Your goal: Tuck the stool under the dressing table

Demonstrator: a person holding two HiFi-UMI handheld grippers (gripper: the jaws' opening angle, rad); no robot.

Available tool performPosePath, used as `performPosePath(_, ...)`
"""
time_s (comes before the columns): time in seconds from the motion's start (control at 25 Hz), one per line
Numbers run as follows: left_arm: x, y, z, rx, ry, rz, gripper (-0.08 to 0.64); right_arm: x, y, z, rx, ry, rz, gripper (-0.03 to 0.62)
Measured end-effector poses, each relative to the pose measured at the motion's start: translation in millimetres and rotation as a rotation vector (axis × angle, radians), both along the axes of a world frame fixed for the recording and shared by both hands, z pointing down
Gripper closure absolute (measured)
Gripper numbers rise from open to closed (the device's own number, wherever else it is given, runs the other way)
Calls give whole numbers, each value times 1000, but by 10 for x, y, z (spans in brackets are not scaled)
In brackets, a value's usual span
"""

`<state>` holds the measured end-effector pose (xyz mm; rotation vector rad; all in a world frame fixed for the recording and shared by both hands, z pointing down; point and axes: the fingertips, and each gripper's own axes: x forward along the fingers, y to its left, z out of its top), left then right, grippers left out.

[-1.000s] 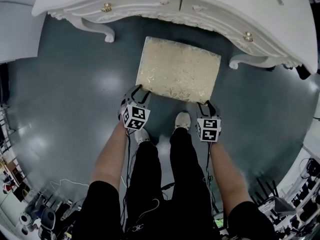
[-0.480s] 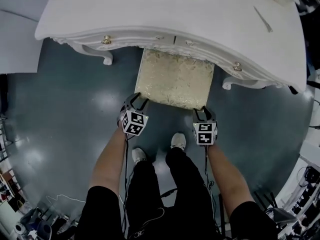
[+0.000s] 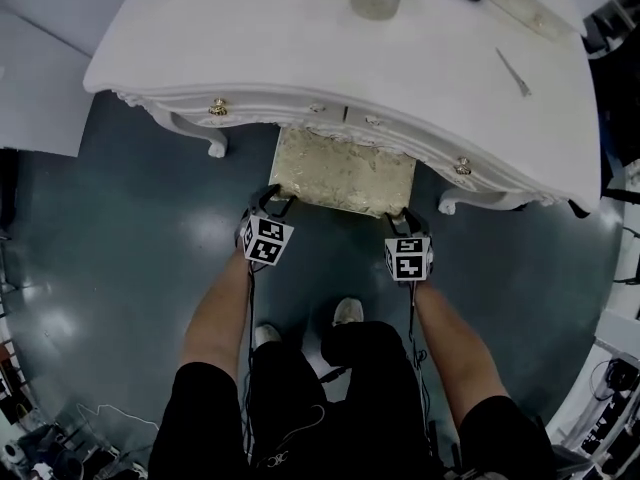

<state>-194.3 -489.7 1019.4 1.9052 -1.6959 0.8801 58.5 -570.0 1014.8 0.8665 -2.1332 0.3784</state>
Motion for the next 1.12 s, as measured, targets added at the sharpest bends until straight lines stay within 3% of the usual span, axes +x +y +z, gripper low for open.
performPosePath(0.32, -138, -354, -13, 72, -11, -37, 350, -167, -463, -16, 119, -51, 9, 387)
performPosePath(0.44, -105, -324, -102, 101, -57, -37, 348, -151, -498, -30, 125, -56, 12, 387)
performPosePath(0.52, 4, -228, -226, 107, -40, -26, 348, -108, -450, -154, 124, -70, 33, 385)
performPosePath(0.6, 120, -89, -435, 102, 9, -19, 349, -117, -314, -433, 134, -119, 60, 454)
performPosePath(0.76, 300, 268, -1304, 150, 94, -55, 415, -266, 138, -1335, 174, -257, 98, 468)
performPosePath(0.92, 590, 744, -2353, 220, 101, -34, 523, -286, 620, -2546, 233, -386, 160, 535)
performPosePath(1.0, 677, 991, -2954, 250, 122, -18, 537, -319, 914, -3172, 247, -462, 184, 573)
performPosePath(1.12, 711, 1289, -3948, 305, 131, 5, 538, -388, 1341, -4084, 297, -530, 194, 575)
